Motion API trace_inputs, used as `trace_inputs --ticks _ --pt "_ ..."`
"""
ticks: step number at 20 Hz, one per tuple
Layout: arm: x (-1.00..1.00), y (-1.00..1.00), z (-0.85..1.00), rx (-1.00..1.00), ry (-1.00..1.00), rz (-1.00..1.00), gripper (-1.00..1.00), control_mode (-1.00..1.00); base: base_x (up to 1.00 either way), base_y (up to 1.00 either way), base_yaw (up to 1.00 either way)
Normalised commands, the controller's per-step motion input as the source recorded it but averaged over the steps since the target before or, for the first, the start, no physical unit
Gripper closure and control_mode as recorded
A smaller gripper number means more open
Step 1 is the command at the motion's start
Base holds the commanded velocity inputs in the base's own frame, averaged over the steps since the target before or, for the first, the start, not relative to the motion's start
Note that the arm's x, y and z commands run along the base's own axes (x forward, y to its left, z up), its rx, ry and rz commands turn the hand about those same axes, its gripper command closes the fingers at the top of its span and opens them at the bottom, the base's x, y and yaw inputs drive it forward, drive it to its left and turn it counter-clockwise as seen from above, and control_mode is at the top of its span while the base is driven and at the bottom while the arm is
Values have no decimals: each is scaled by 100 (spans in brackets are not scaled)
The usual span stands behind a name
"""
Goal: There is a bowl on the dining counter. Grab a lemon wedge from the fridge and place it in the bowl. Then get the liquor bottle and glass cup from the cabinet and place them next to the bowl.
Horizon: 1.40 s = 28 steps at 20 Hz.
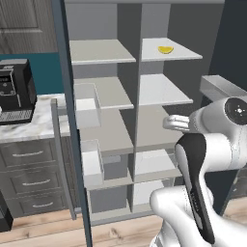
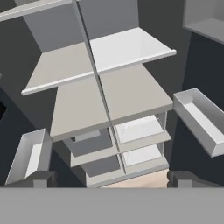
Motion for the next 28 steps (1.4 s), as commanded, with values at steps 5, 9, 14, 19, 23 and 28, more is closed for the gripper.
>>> trace_inputs --ticks 5,9,14,19,23,28 --pt "0 0 0 0 0 0 -100 -100 0 0 0" --pt "0 -2 0 0 0 0 -100 -100 0 0 0" --pt "0 -1 0 0 0 0 -100 100 13 -12 0" --pt "0 0 0 0 0 0 -100 100 53 -12 0" --pt "0 0 0 0 0 0 -100 100 75 -6 -2" --pt "0 0 0 0 0 0 -100 100 65 -25 -1"
